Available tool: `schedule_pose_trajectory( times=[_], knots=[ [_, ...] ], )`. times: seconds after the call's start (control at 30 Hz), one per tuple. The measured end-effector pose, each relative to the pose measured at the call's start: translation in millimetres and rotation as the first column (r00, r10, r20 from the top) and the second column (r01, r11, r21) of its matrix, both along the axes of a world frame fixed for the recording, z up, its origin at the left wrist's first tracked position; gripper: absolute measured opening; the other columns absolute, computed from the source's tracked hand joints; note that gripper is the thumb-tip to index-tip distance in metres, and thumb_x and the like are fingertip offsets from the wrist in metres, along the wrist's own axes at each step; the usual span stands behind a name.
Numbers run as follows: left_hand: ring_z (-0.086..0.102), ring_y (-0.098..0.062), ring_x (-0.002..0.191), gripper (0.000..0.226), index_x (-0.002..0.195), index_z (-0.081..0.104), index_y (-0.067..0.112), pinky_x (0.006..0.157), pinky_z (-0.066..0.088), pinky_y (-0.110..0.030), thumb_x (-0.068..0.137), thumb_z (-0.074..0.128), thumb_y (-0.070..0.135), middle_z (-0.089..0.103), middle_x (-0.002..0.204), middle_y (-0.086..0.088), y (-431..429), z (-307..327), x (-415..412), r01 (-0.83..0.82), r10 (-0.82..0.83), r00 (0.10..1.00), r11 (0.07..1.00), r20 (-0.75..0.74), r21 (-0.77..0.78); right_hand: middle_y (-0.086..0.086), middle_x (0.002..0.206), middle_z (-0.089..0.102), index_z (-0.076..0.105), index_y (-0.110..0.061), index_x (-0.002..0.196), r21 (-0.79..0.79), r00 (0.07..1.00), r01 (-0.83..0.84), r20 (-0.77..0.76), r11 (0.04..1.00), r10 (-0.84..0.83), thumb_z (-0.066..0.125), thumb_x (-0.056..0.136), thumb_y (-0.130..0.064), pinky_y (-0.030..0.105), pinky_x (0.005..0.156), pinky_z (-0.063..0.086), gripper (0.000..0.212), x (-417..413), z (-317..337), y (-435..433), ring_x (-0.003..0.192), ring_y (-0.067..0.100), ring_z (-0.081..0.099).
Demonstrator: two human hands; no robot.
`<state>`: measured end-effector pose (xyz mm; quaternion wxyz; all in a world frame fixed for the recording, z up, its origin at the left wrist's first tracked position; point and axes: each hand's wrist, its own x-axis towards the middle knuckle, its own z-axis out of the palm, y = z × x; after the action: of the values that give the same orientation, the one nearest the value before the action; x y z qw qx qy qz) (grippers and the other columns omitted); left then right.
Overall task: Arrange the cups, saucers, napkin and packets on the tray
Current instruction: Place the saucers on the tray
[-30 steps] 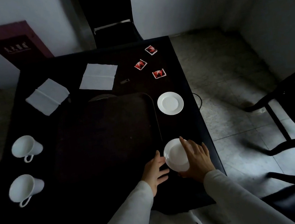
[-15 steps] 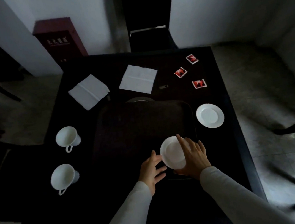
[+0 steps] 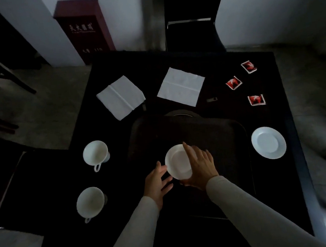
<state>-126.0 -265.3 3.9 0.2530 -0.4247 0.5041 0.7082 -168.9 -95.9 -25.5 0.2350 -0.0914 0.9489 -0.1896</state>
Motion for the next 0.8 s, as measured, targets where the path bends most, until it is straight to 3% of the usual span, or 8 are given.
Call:
schedule_pose_trajectory(
  times=[0.17, 0.47, 0.63, 0.8],
  knots=[
    [0.062, -0.019, 0.114, 0.05, 0.135, 0.058, 0.015, 0.088, 0.053, -0.036, 0.104, 0.043, 0.051, 0.062, 0.13, 0.006, -25, -4, -26, -0.059, 0.059, 0.998, 0.998, -0.004, -0.009, 0.013, 0.162, 0.024, -0.005, -0.028, 0.159, -0.034, 1.0, -0.005, 0.012, 0.999, 0.005, 0.088, 0.059, -0.058, 0.055, 0.123, 0.021, 0.14, -30, -5, -34, 0.148, 0.032, 0.03],
    [0.059, -0.021, 0.12, 0.048, 0.133, 0.059, 0.016, 0.106, 0.049, -0.046, 0.104, 0.043, 0.05, 0.059, 0.127, 0.007, -54, -20, -65, -0.131, 0.131, 0.991, 0.99, -0.009, -0.052, 0.017, 0.165, 0.018, 0.001, -0.021, 0.162, -0.109, 0.999, -0.028, 0.024, 0.994, 0.03, 0.093, 0.063, -0.041, 0.048, 0.121, 0.027, 0.136, -78, -12, -72, 0.152, 0.036, 0.021],
    [0.062, -0.017, 0.113, 0.044, 0.129, 0.062, 0.016, 0.089, 0.053, -0.037, 0.104, 0.044, 0.048, 0.063, 0.124, 0.007, -57, -25, -70, -0.162, 0.16, 0.987, 0.985, -0.03, -0.06, 0.017, 0.165, 0.019, 0.001, -0.019, 0.161, -0.123, 1.0, -0.025, 0.011, 0.992, 0.027, 0.094, 0.061, -0.042, 0.047, 0.124, 0.025, 0.138, -85, -15, -76, 0.153, 0.034, 0.02],
    [0.064, -0.018, 0.106, 0.046, 0.13, 0.061, 0.01, 0.078, 0.054, -0.033, 0.104, 0.047, 0.044, 0.064, 0.127, -0.001, -40, -26, -60, -0.255, 0.256, 0.967, 0.96, -0.011, -0.115, 0.019, 0.169, 0.004, -0.007, -0.025, 0.161, -0.155, 0.999, -0.013, 0.033, 0.988, 0.019, 0.093, 0.061, -0.045, 0.046, 0.125, 0.017, 0.143, -75, -18, -62, 0.156, 0.036, 0.006]
  ],
)
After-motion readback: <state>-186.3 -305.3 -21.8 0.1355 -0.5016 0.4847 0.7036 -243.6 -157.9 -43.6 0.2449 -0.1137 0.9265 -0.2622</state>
